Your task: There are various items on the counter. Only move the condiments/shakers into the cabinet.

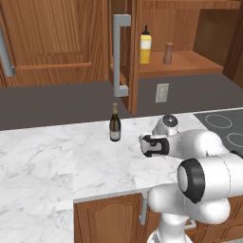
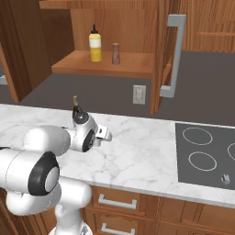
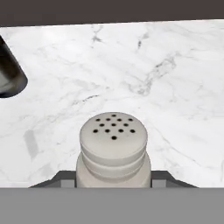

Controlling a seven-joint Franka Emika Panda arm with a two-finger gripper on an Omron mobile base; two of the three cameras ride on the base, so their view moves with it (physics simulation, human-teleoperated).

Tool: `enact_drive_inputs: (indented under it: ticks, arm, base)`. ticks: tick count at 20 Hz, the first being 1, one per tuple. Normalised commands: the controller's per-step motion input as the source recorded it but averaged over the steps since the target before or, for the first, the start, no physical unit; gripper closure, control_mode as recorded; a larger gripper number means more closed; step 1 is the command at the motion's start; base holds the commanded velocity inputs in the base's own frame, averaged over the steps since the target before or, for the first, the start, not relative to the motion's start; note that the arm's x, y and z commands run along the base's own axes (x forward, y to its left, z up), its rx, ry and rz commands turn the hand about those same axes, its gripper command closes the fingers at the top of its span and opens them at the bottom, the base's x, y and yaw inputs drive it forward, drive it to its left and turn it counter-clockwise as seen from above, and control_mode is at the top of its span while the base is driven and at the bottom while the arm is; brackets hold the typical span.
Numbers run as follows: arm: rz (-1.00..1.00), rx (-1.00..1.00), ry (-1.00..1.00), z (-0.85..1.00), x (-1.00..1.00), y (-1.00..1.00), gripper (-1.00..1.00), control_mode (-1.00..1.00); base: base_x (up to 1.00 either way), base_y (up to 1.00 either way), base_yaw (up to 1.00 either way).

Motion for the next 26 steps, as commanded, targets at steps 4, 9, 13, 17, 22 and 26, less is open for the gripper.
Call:
enact_drive_inputs:
  ticks: [4,9,13,17,22,26]
  arm:
    - [-0.06,0.0,-0.31,1.0,-0.26,-0.25,1.0,-1.0]
    - [-0.06,0.0,-0.3,1.0,-0.19,-0.25,1.0,-1.0]
    - [-0.04,0.0,-0.32,1.0,-0.37,-0.26,1.0,-1.0]
    - [-0.03,0.0,-0.33,1.0,-0.4,-0.27,1.0,-1.0]
    - [-0.02,0.0,-0.26,1.0,-0.47,-0.23,1.0,-1.0]
    - [0.0,0.0,-0.03,1.0,-0.92,-0.23,1.0,-1.0]
  base:
    - [0.0,0.0,0.0]
    - [0.0,0.0,0.0]
    - [0.0,0.0,0.0]
    - [0.0,0.0,0.0]
    - [0.0,0.0,0.0]
    - [0.0,0.0,0.0]
